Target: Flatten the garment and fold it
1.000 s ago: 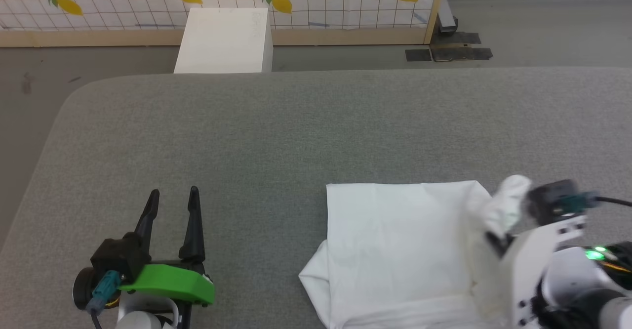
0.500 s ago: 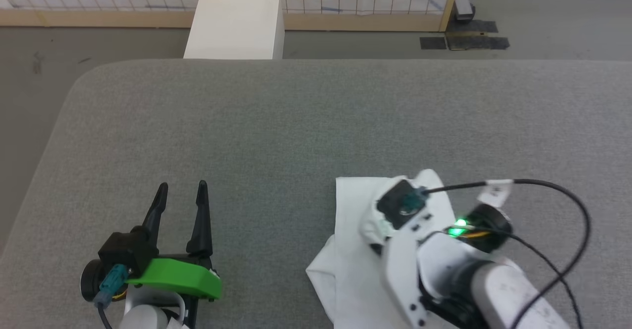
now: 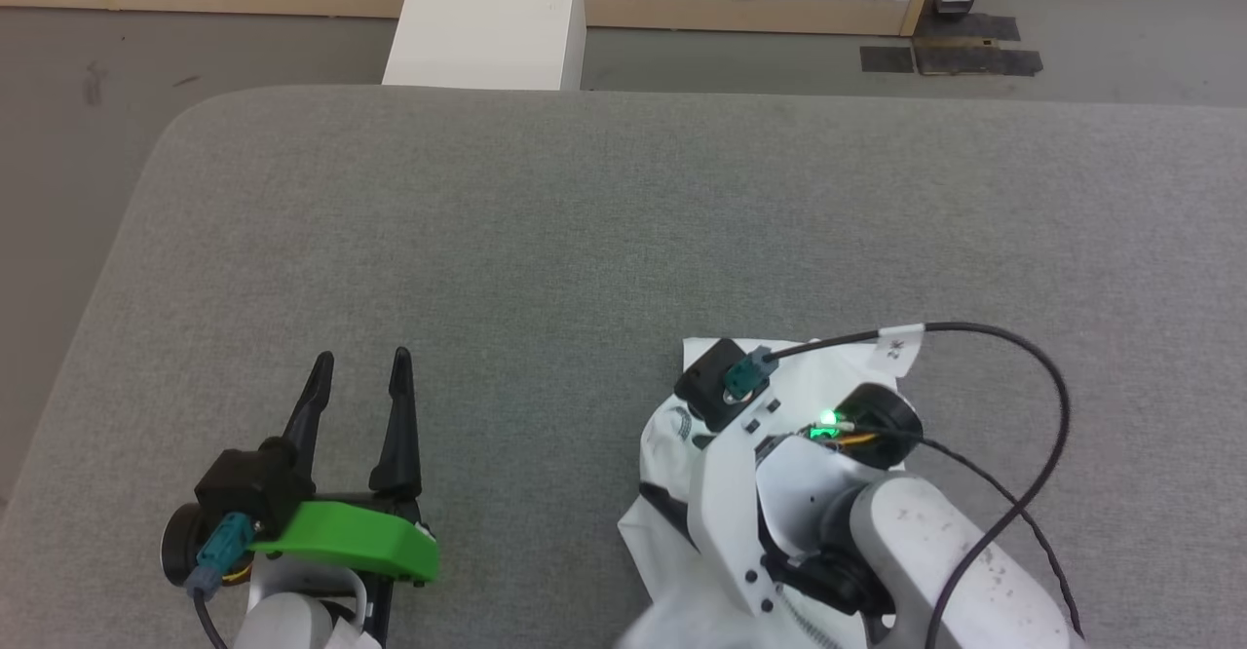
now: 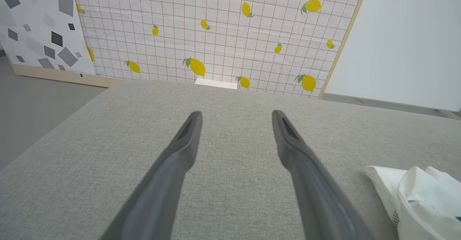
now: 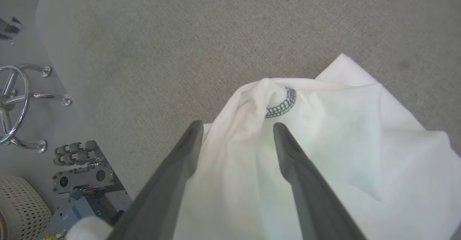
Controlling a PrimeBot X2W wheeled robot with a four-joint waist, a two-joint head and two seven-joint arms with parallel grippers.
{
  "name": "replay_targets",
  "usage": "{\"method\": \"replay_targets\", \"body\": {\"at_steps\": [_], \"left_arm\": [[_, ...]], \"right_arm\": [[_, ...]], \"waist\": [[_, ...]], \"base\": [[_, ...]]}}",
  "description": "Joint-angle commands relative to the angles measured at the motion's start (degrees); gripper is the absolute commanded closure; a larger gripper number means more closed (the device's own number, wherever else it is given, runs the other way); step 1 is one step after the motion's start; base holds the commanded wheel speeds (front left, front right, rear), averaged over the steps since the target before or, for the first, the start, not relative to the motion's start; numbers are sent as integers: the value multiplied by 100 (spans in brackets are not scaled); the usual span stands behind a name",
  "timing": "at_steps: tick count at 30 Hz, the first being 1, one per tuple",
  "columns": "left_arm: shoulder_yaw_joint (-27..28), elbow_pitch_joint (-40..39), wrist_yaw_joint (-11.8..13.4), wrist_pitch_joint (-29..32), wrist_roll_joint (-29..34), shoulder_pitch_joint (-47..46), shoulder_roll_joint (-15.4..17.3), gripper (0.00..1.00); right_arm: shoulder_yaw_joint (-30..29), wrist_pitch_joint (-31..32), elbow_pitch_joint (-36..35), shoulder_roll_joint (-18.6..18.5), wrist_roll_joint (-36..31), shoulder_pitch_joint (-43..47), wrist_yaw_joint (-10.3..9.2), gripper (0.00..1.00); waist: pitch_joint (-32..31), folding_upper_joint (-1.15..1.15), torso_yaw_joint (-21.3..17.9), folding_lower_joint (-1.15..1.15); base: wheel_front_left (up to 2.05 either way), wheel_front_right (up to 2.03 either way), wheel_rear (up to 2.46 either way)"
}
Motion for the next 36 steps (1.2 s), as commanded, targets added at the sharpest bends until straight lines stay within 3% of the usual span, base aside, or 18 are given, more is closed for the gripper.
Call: {"method": "replay_targets", "body": {"at_steps": [1,6,14,22,30,36], "left_arm": [[11,19,-6,-27,13,-56,-25,0],[30,-2,9,-27,18,20,-26,0],[-28,-70,43,-27,-13,94,-26,0],[-23,-132,103,-27,-52,146,-27,0],[32,-186,113,-27,-52,179,-27,0],[77,-189,90,-27,-32,141,-27,0]], "right_arm": [[-13,-162,-110,-33,74,-100,-9,0],[-323,-791,-688,-149,172,8,-9,0],[-1457,-2163,-1525,-218,-8,691,-9,0],[-2586,-3376,-1371,-9,121,1529,-9,0],[-3423,-2623,-536,274,2182,2037,-9,0],[-3574,-1749,315,279,3459,1993,-9,0]], "waist": [[-32,0,-28,0],[-159,0,-162,0],[-319,0,-386,0],[-402,0,-550,0],[-403,0,-600,0],[-325,0,-529,0]], "base": [[0,0,0],[0,0,0],[0,0,0],[0,0,0],[0,0,0],[0,0,0]]}}
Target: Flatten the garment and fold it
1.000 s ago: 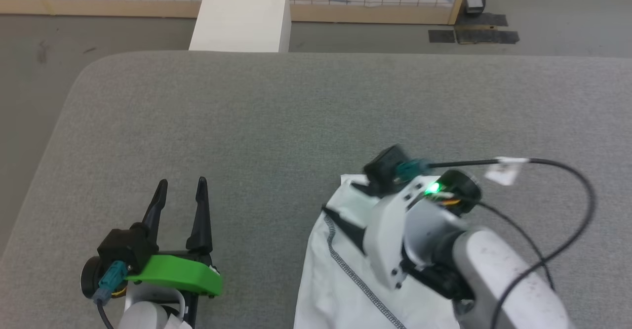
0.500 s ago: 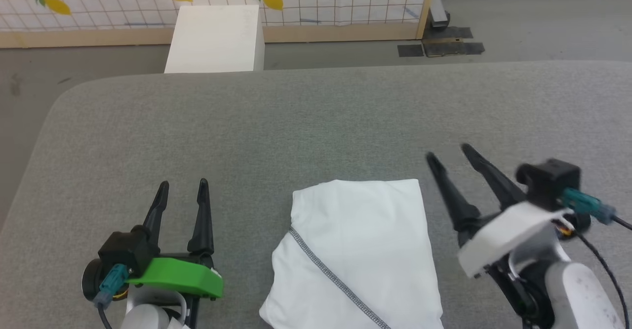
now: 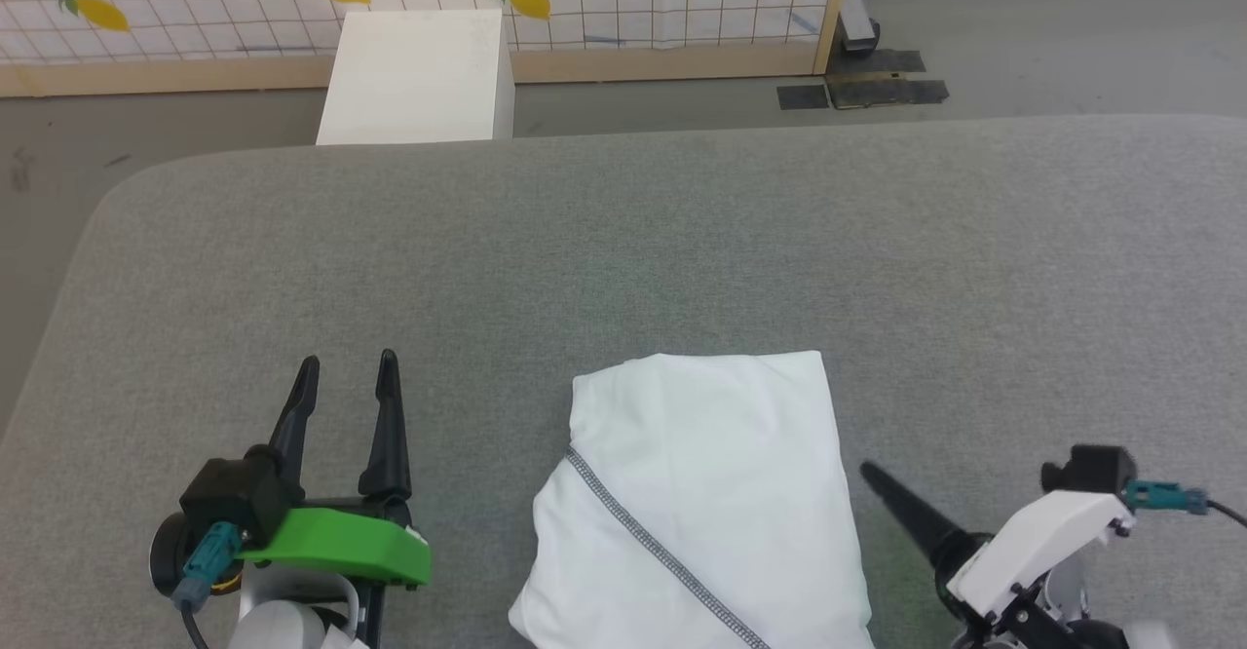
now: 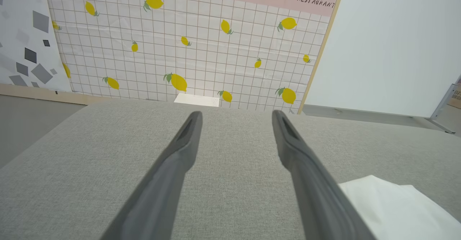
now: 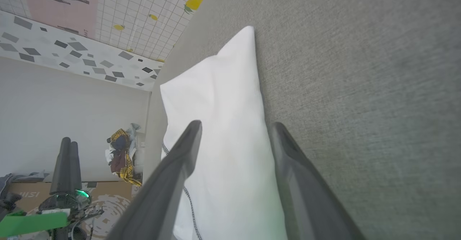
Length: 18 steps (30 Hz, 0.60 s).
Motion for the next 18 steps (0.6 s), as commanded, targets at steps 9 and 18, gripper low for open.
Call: {"method": "replay_targets", "body": {"at_steps": [9,18], "left_arm": [[21,-2,-23,-27,32,-32,-13,0],[24,-7,-21,-27,32,-75,-13,0]], "right_arm": [[112,953,765,17,186,-339,-8,0],[508,1295,1024,18,30,-695,-8,94]], "waist": [[176,0,159,0],[239,0,214,0]], "base": [[0,0,0],[0,0,0]]}}
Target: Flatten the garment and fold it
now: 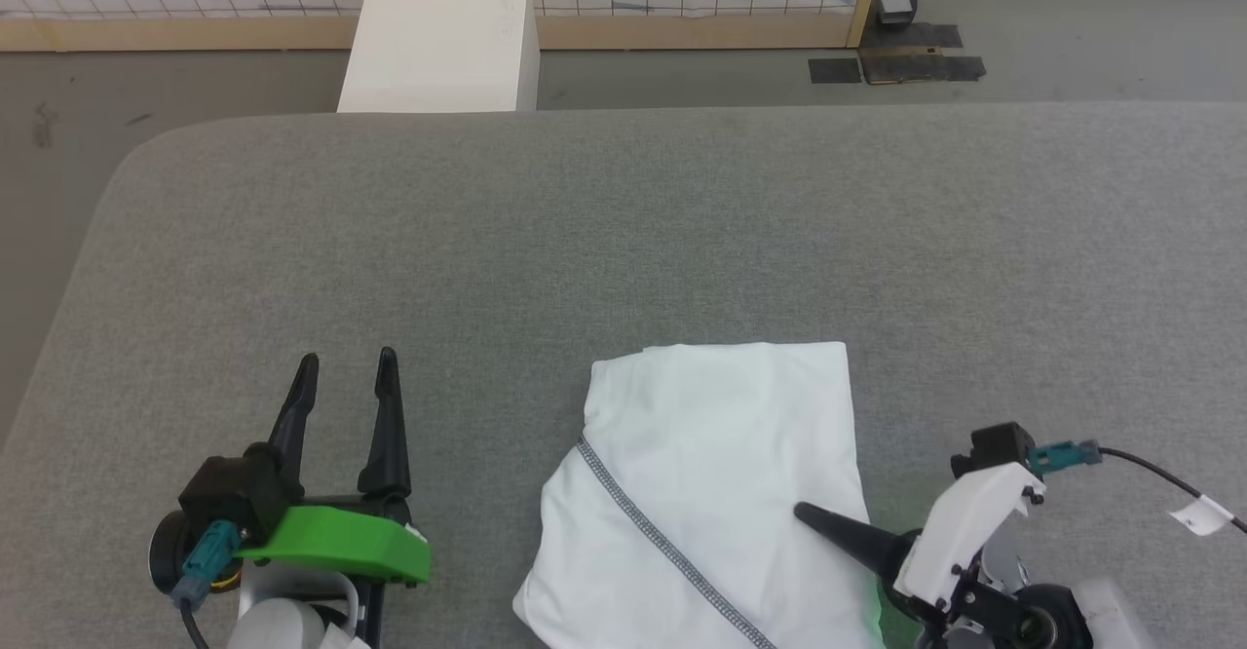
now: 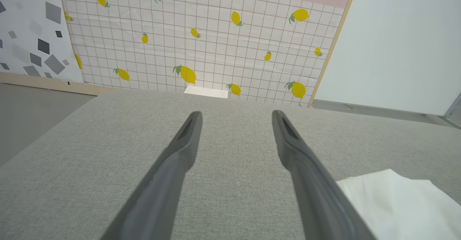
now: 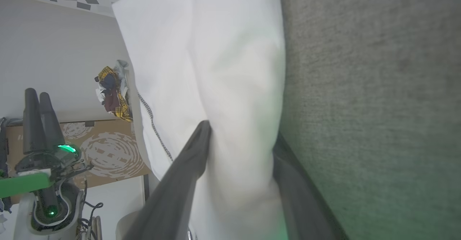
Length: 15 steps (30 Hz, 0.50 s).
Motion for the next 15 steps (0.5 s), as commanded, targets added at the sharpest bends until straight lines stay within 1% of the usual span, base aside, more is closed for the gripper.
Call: {"method": "replay_targets", "body": {"at_steps": [1,5,6,7,10,13,14,15], "left_arm": [[11,-14,-12,-27,32,-59,-13,0],[24,-62,5,-27,44,-52,-13,0],[30,-77,10,-27,49,-50,-13,0],[47,-106,19,-27,58,-44,-13,0],[67,-139,10,-27,83,-61,-13,0],[50,-194,1,-27,110,-113,-13,0],[62,-240,-8,-27,133,-166,-12,0],[59,-267,-16,-27,147,-206,-12,0]], "right_arm": [[43,24,18,21,-113,-122,-8,100],[100,53,-187,21,-814,-324,-8,100],[138,101,-284,17,-1089,-379,-8,100],[231,209,-491,-51,-1605,-479,-8,100],[378,384,-787,-244,-2270,-662,-8,100],[619,499,-1063,-627,-2968,-942,-8,100],[761,551,-1184,-870,-3301,-1140,-8,100],[810,577,-1222,-1011,-3448,-1250,-8,100]], "waist": [[14,0,-7,0],[58,0,-102,0],[72,0,-146,0],[107,0,-259,0],[177,0,-470,0],[285,0,-737,0],[387,0,-944,0],[444,0,-1047,0]], "base": [[0,0,0],[0,0,0],[0,0,0],[0,0,0],[0,0,0],[0,0,0],[0,0,0],[0,0,0]]}}
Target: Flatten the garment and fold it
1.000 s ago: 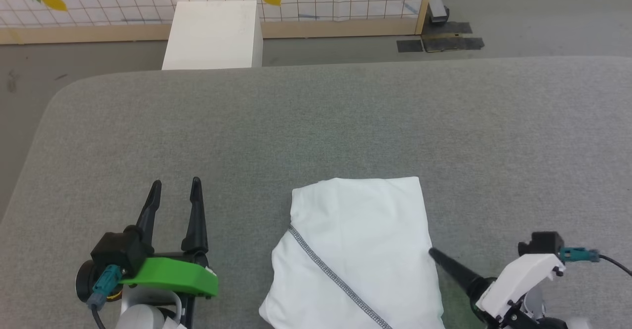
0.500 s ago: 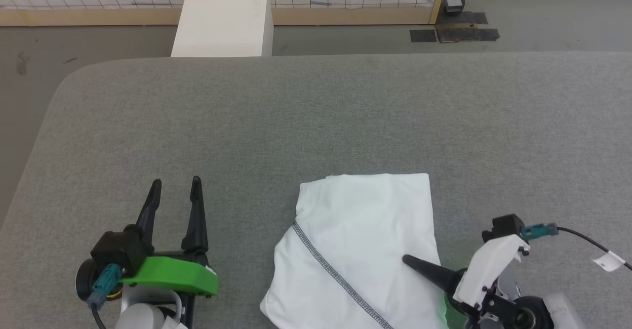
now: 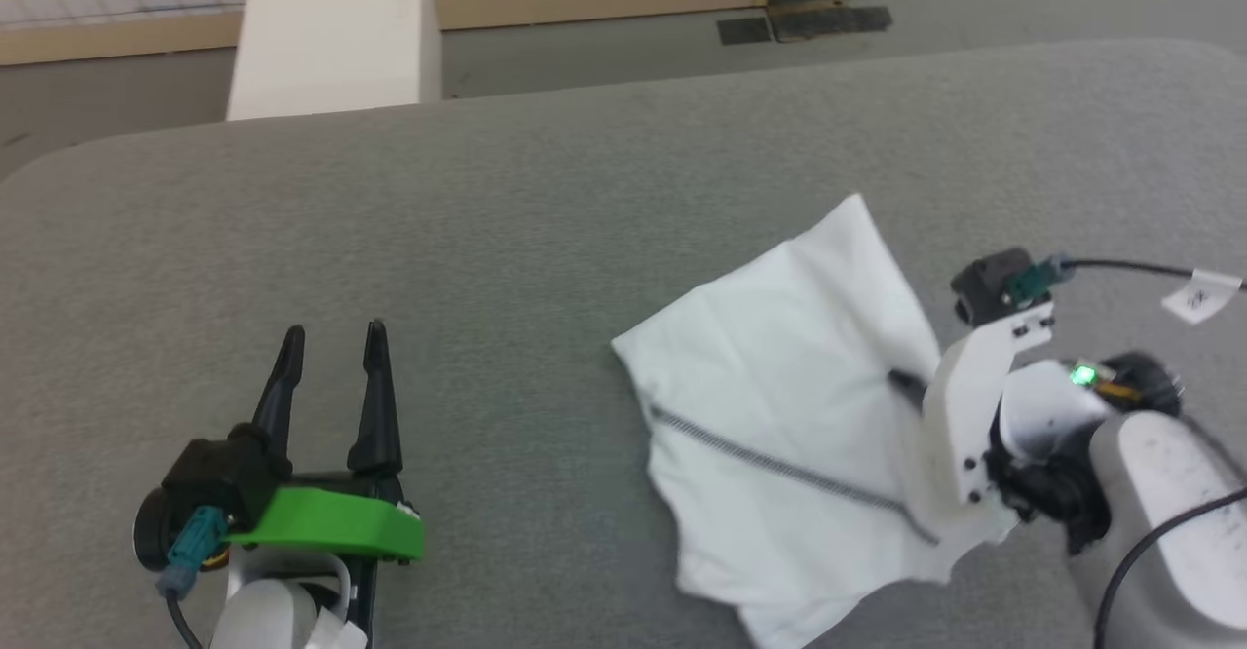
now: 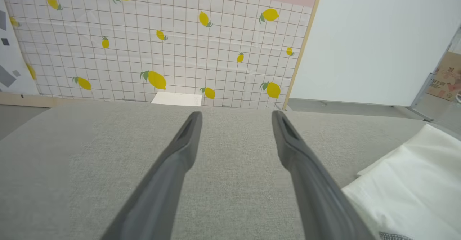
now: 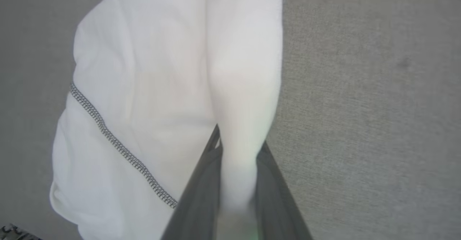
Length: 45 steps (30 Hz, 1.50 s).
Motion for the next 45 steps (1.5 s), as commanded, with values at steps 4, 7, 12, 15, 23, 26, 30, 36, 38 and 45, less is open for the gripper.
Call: {"method": "replay_targets", "body": {"at_steps": [4,7,12,15,23,26,30,36,38,45], "left_arm": [[-2,-127,-35,-26,176,-245,0,0],[-46,-168,-57,-26,226,-377,48,0],[-98,-173,-83,-26,305,-581,218,0],[-141,-193,-92,-26,349,-702,319,0],[-255,-400,-109,136,446,-1041,663,0],[-249,-556,-112,261,457,-1126,794,0],[-241,-732,-114,424,465,-1219,937,0],[-268,-893,-113,549,460,-1312,1040,0],[-262,-921,-95,566,457,-1312,1055,0],[-285,-848,-38,499,420,-1239,1033,0]], "right_arm": [[152,-4,-63,-486,-421,-508,-9,100],[165,-99,4,-773,-649,-794,-9,100],[70,-382,284,-992,-958,-1295,-9,100],[-60,-559,516,-1033,-1134,-1529,-9,100],[-683,-1072,1222,-1183,-1656,-2016,-9,100],[-1008,-1312,1489,-1190,-1878,-2210,-9,100],[-1522,-1604,1857,-1127,-2227,-2483,-9,100],[-2111,-2057,2294,-977,-2765,-2784,-9,100],[-2230,-2184,2416,-920,-2909,-2858,-9,100],[-2659,-2517,2740,-848,-3459,-2995,-9,0]], "waist": [[470,0,-750,0],[662,0,-999,0],[1035,0,-1434,0],[1248,0,-1609,0],[1850,0,-1815,0],[2046,0,-1835,0],[2253,0,-1817,0],[2422,0,-1704,0],[2439,0,-1678,0],[2278,0,-1581,0]], "base": [[0,0,0],[0,0,0],[0,0,0],[0,0,0],[0,0,0],[0,0,0],[0,0,0],[0,0,0],[0,0,0],[0,0,0]]}}
